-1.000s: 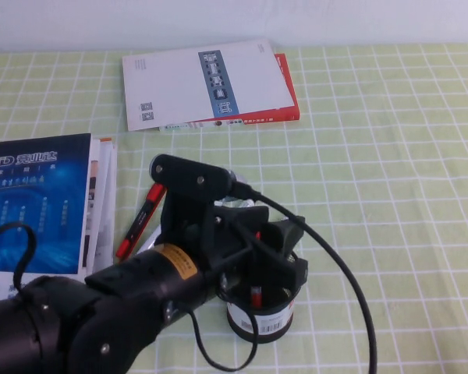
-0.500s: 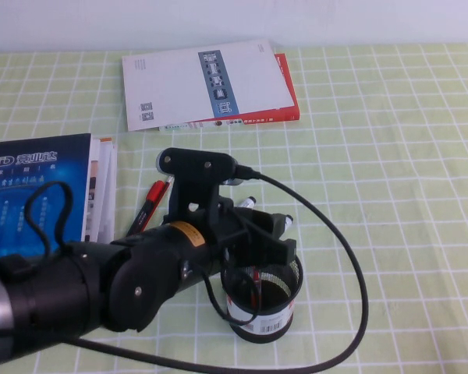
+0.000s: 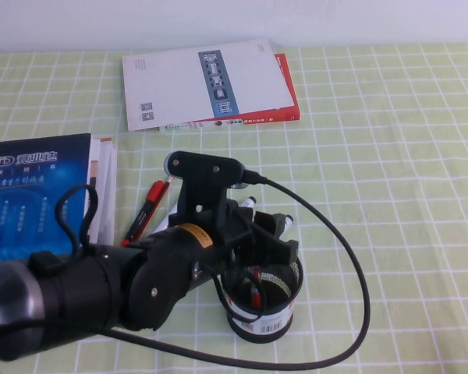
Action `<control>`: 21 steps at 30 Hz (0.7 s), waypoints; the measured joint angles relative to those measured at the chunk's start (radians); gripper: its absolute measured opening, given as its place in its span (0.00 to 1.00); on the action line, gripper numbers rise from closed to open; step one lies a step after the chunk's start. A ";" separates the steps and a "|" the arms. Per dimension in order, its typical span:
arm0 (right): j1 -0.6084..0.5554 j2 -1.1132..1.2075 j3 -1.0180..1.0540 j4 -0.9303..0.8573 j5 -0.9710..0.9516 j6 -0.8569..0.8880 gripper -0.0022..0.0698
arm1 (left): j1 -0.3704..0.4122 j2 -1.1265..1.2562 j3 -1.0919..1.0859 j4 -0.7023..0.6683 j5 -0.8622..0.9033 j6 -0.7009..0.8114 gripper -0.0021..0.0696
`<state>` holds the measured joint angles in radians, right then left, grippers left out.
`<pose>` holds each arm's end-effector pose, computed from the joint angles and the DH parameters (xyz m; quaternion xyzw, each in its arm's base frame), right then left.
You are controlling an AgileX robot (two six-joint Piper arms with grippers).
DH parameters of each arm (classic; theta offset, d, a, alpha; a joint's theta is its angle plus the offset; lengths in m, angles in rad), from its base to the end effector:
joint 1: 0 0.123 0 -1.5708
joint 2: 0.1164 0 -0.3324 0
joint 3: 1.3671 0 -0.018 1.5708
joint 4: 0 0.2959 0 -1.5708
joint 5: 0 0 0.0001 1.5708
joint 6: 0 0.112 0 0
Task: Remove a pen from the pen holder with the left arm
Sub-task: Pick up the pen from the pen holder
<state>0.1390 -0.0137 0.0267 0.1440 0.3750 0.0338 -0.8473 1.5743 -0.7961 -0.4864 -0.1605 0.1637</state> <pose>0.0685 0.0155 0.1641 -0.0040 0.8039 0.1117 0.5842 0.2542 -0.2752 0.2200 0.2106 0.8460 -0.2416 0.4261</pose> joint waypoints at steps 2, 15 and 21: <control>0.000 0.000 0.000 0.000 0.000 0.000 0.01 | 0.000 0.006 0.000 0.000 -0.002 0.000 0.48; 0.000 0.000 0.000 0.000 0.000 0.000 0.01 | 0.000 0.039 -0.001 0.000 -0.017 0.004 0.48; 0.000 0.000 0.000 0.000 0.000 0.000 0.01 | 0.000 0.045 -0.002 0.000 -0.031 0.004 0.47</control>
<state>0.1390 -0.0137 0.0267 0.1440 0.3750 0.0338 -0.8473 1.6194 -0.7984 -0.4864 -0.1914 0.1681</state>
